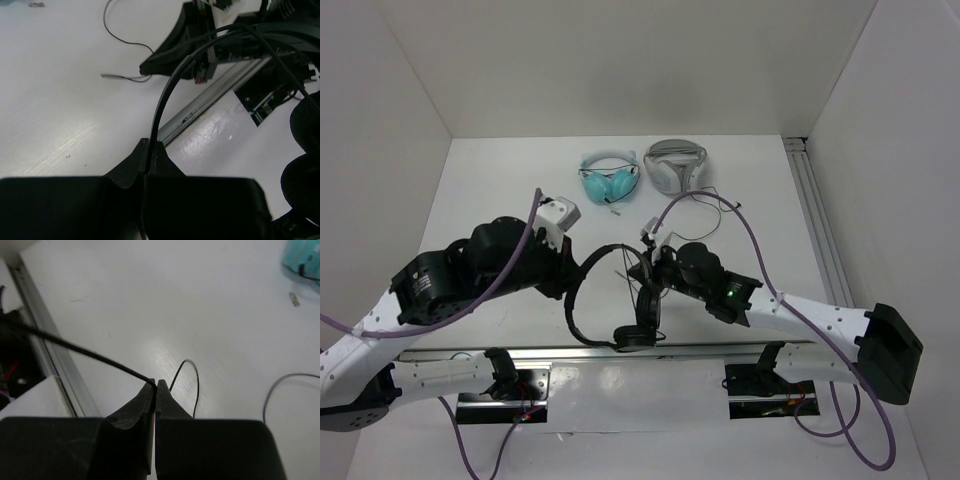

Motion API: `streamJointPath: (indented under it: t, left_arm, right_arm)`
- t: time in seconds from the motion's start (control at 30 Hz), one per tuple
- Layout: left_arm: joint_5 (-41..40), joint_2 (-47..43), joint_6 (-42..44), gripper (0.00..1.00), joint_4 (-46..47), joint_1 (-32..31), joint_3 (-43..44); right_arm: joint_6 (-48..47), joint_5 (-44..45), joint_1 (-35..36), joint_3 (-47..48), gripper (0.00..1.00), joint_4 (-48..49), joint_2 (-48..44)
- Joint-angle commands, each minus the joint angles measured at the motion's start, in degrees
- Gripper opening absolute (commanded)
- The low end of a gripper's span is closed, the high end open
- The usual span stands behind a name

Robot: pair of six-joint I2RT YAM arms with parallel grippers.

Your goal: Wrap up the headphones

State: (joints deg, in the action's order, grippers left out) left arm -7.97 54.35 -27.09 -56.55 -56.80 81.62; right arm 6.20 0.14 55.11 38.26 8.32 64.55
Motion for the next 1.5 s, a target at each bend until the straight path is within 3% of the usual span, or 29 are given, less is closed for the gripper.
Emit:
streamJointPath:
  t: [0.0, 0.33, 0.47, 0.63, 0.9, 1.1, 1.17, 1.23, 1.4, 1.47]
  left_arm:
    - [-6.61, -1.61, -5.43, 0.00, 4.61, -0.16, 3.63]
    - [-21.63, -0.21, -16.05, 0.00, 0.49, -0.16, 9.07]
    - [-26.82, 1.02, -21.41, 0.00, -3.64, -0.16, 12.76]
    - [-28.60, 3.12, -22.57, 0.00, -5.76, -0.16, 16.02]
    - [-30.35, 6.29, -24.59, 0.00, -10.76, 0.54, 20.32]
    - [-32.90, 9.54, -23.38, 0.00, -17.96, 5.28, 28.39]
    - [-32.90, 11.03, -21.61, 0.00, -18.59, 7.91, 30.60]
    - [-31.42, 12.09, -18.63, 0.00, -19.12, 10.11, 32.54]
    - [-24.48, 12.89, -12.64, 0.00, -17.81, 19.41, 33.17]
    - [-22.27, 12.37, -11.85, 0.00, -16.75, 21.98, 32.29]
  right_arm:
    - [3.74, -11.82, -0.09, -2.23, 0.01, 18.47, 1.36]
    - [8.91, -15.25, -0.71, 0.50, 0.01, 39.92, 22.35]
    - [13.21, -18.24, -1.24, 1.11, 0.08, 49.75, 30.60]
    - [15.86, -20.17, -1.24, 3.04, 0.21, 54.87, 37.65]
    - [19.20, -22.03, -1.76, 7.18, 0.23, 60.05, 47.49]
    - [20.35, -22.03, -2.29, 2.35, 0.21, 65.33, 49.53]
    - [20.35, -20.45, -2.29, -0.71, 0.06, 66.03, 49.53]
    - [19.82, -18.96, -2.29, -3.18, 0.00, 66.91, 47.08]
    - [19.12, -8.26, -2.29, -12.67, 0.00, 67.63, 38.91]
    - [17.72, -7.71, -2.29, -13.21, 0.00, 64.92, 36.01]
